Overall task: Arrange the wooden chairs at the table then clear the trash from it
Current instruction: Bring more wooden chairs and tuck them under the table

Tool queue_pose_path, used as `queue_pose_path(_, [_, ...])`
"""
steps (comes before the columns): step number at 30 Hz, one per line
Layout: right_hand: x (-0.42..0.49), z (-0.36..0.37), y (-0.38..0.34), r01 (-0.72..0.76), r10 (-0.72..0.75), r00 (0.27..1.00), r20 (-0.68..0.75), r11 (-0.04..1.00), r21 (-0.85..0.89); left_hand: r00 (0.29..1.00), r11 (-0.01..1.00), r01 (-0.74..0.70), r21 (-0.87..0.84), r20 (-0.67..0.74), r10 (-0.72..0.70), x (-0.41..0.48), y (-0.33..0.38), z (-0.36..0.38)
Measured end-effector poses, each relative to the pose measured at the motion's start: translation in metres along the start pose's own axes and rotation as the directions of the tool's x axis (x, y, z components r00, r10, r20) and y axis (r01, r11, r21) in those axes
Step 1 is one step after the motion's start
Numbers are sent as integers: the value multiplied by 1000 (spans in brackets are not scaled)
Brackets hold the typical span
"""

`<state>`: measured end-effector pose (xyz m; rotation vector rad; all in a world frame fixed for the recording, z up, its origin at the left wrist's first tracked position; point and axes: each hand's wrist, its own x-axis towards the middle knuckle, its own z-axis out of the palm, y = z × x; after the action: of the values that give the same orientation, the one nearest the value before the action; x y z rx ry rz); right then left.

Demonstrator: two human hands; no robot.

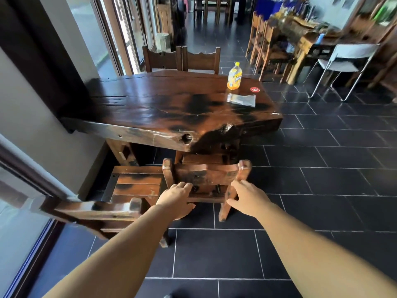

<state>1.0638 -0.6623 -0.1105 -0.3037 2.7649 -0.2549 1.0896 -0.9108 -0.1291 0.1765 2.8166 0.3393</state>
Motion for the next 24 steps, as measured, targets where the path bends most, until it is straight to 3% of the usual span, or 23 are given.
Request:
queue_pose_path(7, [-17,13,2,-8,8,1000,8,1000,24,1000,1000,-17,8,-21,17,-16,12,10])
queue_pose_path(13, [-14,19,-13,64,-64,997,40,998,7,996,997,78,3,-36,-78,-39,8,11])
queue_pose_path(24, [20,39,-123,392,-383,908,169,920,-21,893,897,425,-120,-108,-437,-124,-60,-1])
